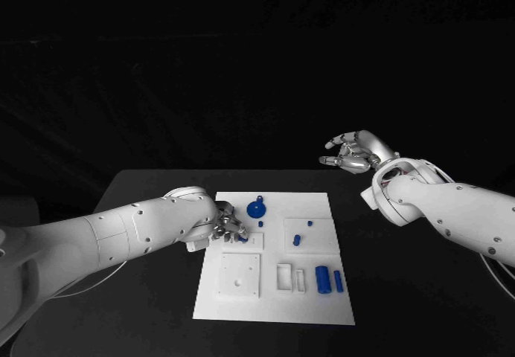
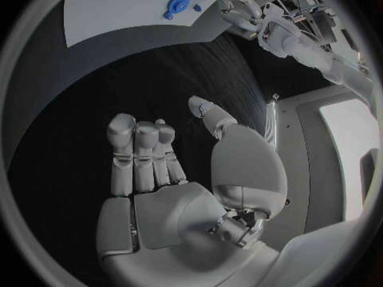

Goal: Assemble the parts on the task board

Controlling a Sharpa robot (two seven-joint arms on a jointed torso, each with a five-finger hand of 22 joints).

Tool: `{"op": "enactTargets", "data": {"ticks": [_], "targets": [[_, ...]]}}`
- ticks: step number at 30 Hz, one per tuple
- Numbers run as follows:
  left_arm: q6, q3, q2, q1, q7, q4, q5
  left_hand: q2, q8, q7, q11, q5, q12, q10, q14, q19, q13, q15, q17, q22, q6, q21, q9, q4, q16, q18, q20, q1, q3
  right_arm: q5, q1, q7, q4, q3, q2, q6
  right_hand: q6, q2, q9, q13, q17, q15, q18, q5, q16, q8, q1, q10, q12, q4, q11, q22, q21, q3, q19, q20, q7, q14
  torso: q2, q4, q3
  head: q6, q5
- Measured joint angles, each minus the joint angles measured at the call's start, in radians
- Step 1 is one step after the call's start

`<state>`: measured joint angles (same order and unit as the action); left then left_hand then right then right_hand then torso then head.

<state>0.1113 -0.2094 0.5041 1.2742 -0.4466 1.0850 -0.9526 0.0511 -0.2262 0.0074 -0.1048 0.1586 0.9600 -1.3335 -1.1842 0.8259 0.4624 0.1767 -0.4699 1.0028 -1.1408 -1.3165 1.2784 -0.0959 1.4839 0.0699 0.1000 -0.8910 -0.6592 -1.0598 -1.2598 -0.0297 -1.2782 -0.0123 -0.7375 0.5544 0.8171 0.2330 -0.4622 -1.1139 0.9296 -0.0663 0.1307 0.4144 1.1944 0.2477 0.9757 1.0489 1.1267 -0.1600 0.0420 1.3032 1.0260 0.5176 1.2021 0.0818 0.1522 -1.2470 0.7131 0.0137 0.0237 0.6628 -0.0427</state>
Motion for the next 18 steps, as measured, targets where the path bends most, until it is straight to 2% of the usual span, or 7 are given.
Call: {"op": "enactTargets", "data": {"ticks": [3, 18], "targets": [[0.005, 0.0, 0.0, 0.0, -0.002, 0.0, -0.001, 0.0, 0.001, 0.0, 0.001, 0.015, 0.0, -0.001, 0.0, 0.0, 0.0, 0.0, 0.0, 0.0, 0.0, 0.0, 0.0, 0.0, 0.0, 0.0, 0.0, 0.0, 0.0, 0.0, 0.0, 0.0, 0.0, 0.0, 0.0, 0.0, 0.0, 0.0, 0.0, 0.0, 0.0, 0.0, 0.0, 0.0, 0.0, 0.0, 0.0, 0.0, 0.0, 0.0, 0.0, 0.0, 0.0, 0.0, 0.0, 0.0, 0.0, 0.0, 0.0, -0.0001, 0.0, 0.001, 0.0], [0.014, 0.0, -0.004, 0.002, -0.007, -0.002, -0.035, 0.0, 0.003, -0.003, 0.001, 0.02, 0.0, -0.001, 0.0, 0.0, 0.0, 0.0, 0.0, -0.001, -0.003, 0.0, 0.001, 0.0, 0.0, 0.0, 0.0, 0.0, 0.0, 0.0, 0.0, 0.0, 0.0, 0.0, 0.0, 0.0, 0.0, 0.0, 0.0, 0.001, 0.0, 0.0, 0.0, 0.0, 0.0, 0.0, 0.0, -0.003, 0.0, 0.0, -0.003, 0.001, 0.0, 0.0, 0.0, 0.0, 0.0, 0.0, 0.0, -0.0013, 0.001, 0.001, -0.003]]}}
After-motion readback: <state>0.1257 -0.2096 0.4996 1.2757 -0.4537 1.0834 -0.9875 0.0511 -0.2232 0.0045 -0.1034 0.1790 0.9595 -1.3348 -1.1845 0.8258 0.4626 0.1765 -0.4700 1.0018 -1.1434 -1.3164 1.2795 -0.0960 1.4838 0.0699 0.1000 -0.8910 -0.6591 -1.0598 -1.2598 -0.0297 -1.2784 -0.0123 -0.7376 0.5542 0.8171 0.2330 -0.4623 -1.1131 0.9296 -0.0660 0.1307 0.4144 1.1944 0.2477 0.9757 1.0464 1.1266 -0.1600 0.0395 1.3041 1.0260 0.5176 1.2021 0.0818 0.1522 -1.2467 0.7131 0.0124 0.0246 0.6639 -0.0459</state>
